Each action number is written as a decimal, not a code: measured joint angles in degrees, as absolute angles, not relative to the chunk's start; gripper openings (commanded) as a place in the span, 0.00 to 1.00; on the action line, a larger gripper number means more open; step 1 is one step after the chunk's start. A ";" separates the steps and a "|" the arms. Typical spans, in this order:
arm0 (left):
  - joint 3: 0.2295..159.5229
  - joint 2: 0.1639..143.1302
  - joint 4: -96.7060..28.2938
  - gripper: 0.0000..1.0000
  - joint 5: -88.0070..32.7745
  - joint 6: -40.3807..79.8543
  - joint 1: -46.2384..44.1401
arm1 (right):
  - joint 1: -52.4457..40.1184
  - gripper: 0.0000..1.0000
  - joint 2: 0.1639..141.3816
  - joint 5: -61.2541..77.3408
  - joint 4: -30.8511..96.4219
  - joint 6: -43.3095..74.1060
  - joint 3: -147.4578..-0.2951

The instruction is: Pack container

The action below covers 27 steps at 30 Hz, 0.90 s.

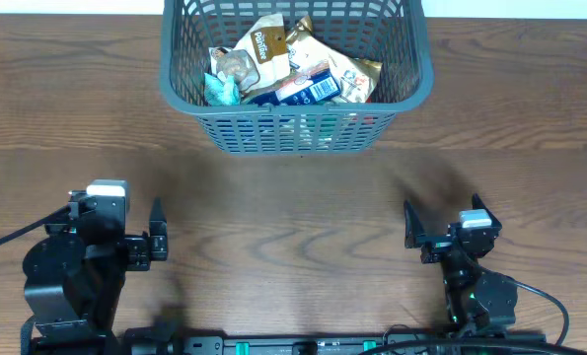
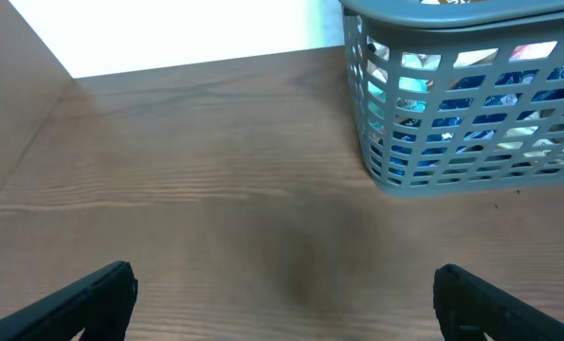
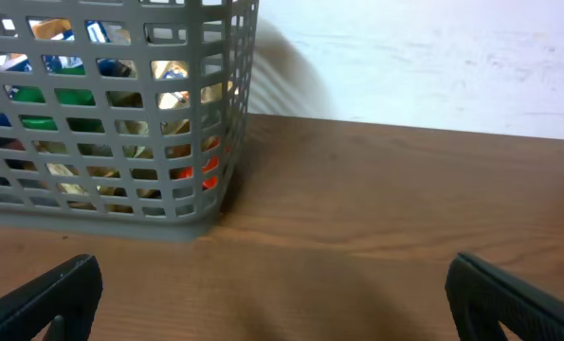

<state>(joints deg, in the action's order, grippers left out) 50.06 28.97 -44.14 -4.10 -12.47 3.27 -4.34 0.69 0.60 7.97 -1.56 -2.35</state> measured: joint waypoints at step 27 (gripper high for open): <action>18.13 0.60 -10.57 0.98 -10.59 -8.78 -0.67 | -4.34 0.99 0.69 0.45 7.90 -1.58 -2.28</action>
<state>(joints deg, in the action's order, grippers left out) 18.13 0.60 -10.57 -10.59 -8.78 -0.67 -4.34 0.69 0.45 7.90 -1.58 -2.28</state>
